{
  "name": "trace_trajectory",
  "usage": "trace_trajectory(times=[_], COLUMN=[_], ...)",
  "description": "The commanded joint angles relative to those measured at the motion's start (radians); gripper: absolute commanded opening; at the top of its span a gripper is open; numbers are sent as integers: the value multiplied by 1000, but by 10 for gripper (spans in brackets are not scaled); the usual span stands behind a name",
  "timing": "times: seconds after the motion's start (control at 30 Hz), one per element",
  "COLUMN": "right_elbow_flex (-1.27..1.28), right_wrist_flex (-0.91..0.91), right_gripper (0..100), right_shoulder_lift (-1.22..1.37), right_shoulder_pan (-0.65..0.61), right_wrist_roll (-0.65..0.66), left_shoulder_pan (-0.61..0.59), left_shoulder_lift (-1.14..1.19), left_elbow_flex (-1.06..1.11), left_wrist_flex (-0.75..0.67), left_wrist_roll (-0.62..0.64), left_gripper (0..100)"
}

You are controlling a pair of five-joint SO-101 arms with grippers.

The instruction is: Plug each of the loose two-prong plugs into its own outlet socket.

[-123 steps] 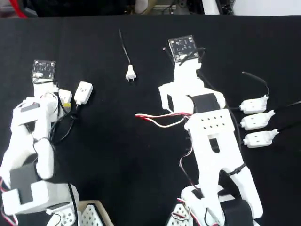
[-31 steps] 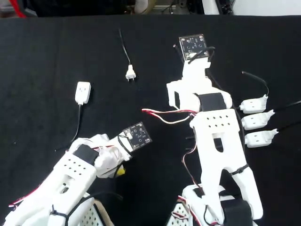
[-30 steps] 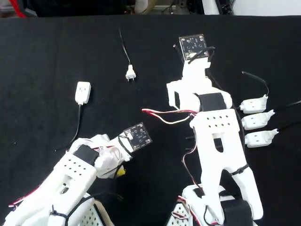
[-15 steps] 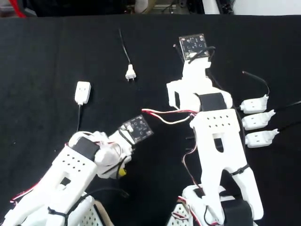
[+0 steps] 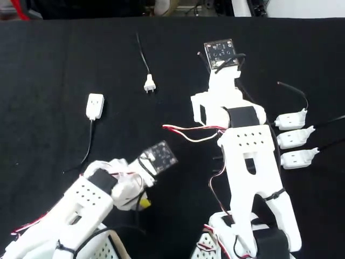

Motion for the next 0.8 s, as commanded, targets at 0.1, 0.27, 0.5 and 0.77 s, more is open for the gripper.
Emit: trace_trajectory(times=[0.1,0.27,0.5,0.77], right_elbow_flex=[-38,-38,-38,-38], right_wrist_flex=[-15,-15,-15,-15], right_gripper=[11,11,11,11], right_shoulder_lift=[-1,-1,-1,-1], right_shoulder_pan=[9,9,9,9], right_wrist_roll=[12,14,14,14], left_shoulder_pan=[-59,-50,-88,-119], left_shoulder_lift=[253,443,448,253], left_elbow_flex=[-143,-255,-275,-245], left_wrist_flex=[-23,15,-21,-46], left_wrist_roll=[11,-44,-46,12], left_gripper=[300,243,143,170])
